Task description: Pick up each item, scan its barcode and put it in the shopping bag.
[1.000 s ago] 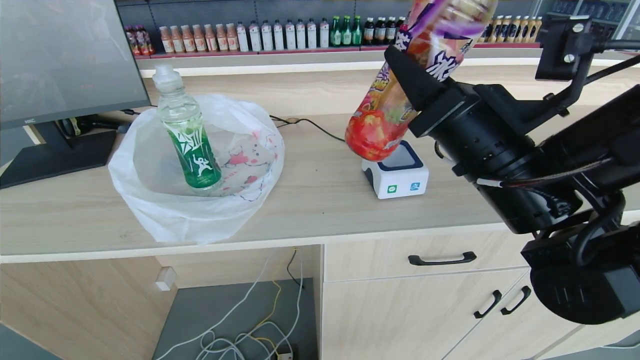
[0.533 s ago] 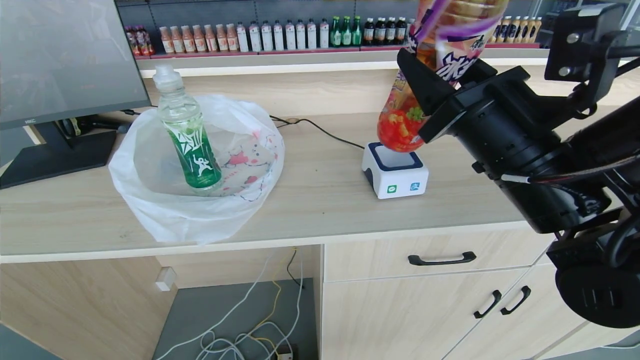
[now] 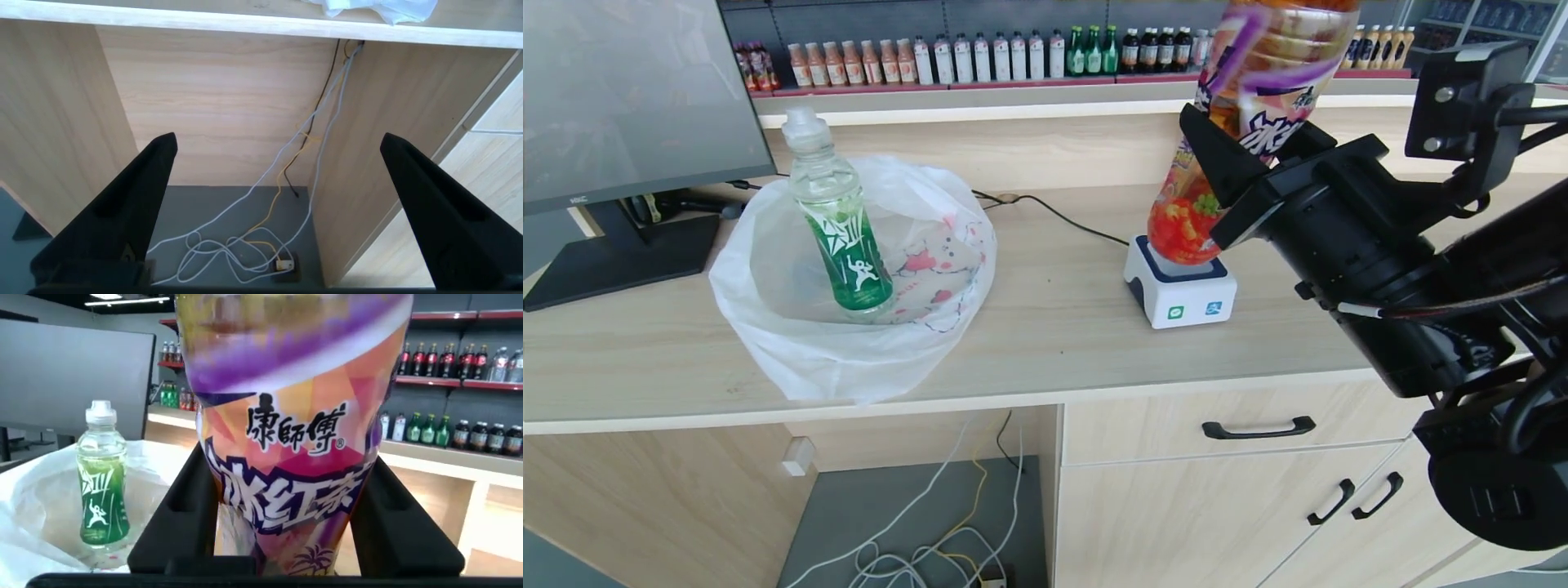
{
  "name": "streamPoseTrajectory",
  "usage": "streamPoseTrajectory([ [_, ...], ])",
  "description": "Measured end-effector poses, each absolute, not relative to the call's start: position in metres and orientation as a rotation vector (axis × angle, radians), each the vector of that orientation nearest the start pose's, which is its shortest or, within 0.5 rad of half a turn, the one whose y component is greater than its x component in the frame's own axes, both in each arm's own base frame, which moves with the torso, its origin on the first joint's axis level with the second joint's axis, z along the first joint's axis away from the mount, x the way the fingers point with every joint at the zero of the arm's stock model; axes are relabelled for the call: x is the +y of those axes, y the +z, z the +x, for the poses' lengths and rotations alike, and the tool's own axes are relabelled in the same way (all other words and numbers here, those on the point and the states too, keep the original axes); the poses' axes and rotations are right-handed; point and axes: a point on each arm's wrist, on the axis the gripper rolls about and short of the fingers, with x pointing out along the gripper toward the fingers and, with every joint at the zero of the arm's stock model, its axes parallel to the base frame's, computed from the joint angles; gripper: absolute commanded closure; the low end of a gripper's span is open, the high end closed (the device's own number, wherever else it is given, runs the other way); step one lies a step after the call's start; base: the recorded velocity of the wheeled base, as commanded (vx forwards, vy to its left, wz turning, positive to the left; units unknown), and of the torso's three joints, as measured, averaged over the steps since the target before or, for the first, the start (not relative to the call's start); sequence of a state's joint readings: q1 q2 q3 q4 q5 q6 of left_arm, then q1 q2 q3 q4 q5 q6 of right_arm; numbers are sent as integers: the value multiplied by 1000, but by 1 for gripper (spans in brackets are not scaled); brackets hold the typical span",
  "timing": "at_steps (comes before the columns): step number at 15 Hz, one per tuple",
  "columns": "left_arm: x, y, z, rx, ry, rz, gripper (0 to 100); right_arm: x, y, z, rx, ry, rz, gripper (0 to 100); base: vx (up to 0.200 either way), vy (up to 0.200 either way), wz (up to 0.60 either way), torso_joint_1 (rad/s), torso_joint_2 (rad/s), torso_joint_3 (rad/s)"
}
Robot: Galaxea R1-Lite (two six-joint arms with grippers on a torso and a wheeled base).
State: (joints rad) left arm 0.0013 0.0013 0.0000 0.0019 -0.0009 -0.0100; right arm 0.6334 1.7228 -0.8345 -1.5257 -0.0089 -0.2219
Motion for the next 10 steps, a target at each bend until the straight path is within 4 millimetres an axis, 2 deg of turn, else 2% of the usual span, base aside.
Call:
streamPoseTrajectory([
  [10,0,75,-23,3,1,-10,0,173,276,235,-693,530,20,100,0,200,0,2,2,2],
])
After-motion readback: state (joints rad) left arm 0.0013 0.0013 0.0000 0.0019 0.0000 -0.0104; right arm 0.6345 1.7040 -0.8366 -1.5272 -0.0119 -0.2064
